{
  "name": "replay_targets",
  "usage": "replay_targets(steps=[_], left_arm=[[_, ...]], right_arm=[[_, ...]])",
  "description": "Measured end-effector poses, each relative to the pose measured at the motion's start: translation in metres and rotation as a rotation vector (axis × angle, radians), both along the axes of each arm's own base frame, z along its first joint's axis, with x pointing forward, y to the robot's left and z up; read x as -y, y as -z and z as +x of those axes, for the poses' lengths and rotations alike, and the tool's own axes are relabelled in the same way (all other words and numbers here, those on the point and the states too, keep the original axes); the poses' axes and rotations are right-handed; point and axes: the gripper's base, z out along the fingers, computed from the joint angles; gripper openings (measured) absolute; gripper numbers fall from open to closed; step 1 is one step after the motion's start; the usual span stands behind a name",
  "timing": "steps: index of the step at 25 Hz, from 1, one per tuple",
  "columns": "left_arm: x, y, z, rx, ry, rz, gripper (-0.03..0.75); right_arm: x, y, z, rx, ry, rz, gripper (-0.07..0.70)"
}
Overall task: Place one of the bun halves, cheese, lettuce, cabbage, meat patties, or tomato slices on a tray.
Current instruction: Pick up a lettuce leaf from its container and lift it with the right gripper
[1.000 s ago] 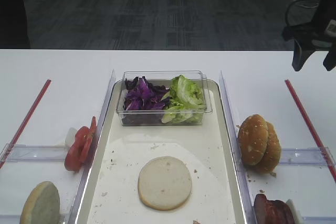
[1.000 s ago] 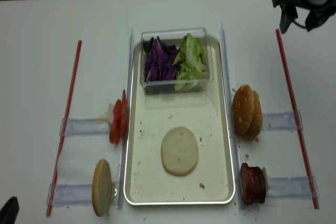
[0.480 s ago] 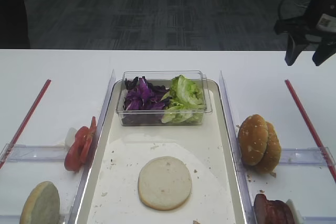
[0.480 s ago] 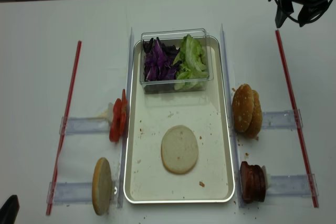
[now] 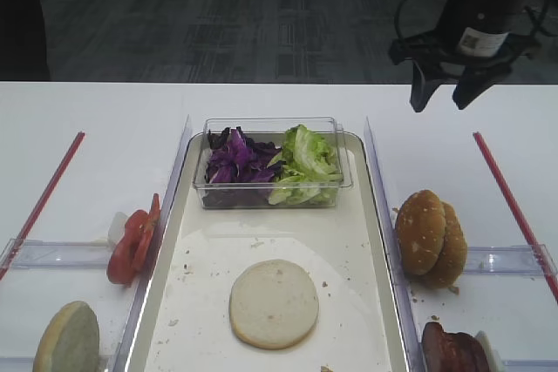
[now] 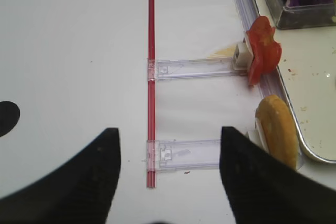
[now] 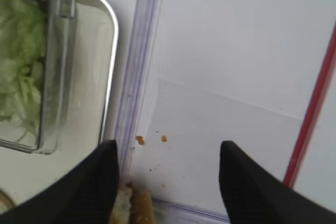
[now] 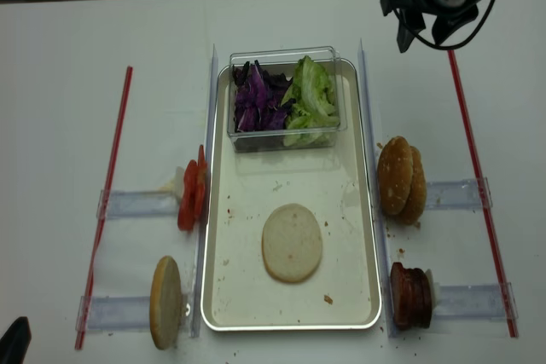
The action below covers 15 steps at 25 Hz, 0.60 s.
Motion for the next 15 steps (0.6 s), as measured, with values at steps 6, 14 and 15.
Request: replay_targets(steps=[6, 14, 15], left_arm=[[0.000, 0.000, 0.000, 0.000, 0.000, 0.000, 0.421], [0.000, 0.000, 0.000, 0.000, 0.000, 0.000, 0.421], [0.000, 0.000, 0.000, 0.000, 0.000, 0.000, 0.421]], right_arm=[[-0.028, -0.001, -0.005, 0.010, -0.043, 0.020, 0.432], [-0.057, -0.002, -0.010, 0.038, -0.090, 0.057, 0.432], [-0.060, -0.002, -0.011, 0.039, -0.096, 0.059, 0.431]])
